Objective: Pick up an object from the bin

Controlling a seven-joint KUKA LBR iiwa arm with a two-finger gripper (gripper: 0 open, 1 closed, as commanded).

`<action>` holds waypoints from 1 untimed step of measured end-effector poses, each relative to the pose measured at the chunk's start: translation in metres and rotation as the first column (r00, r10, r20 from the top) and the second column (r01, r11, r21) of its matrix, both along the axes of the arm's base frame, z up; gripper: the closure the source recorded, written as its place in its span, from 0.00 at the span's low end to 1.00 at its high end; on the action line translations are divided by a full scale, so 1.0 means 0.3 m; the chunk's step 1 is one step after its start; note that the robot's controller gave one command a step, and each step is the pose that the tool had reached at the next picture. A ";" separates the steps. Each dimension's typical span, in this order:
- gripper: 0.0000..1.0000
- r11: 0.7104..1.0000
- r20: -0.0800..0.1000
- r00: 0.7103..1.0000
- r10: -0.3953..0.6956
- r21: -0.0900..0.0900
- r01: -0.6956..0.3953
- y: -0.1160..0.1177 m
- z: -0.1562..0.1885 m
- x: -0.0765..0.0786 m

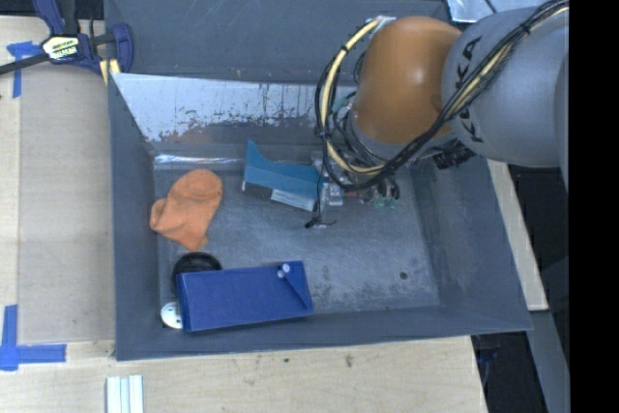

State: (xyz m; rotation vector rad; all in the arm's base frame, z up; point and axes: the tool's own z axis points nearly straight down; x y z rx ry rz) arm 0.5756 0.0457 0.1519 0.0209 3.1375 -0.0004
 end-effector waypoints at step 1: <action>1.00 1.000 -0.007 1.000 0.013 -0.001 -0.013 -0.073 0.490 0.094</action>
Offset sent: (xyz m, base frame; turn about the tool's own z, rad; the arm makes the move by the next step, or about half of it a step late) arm 0.0000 0.0000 0.0000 0.0000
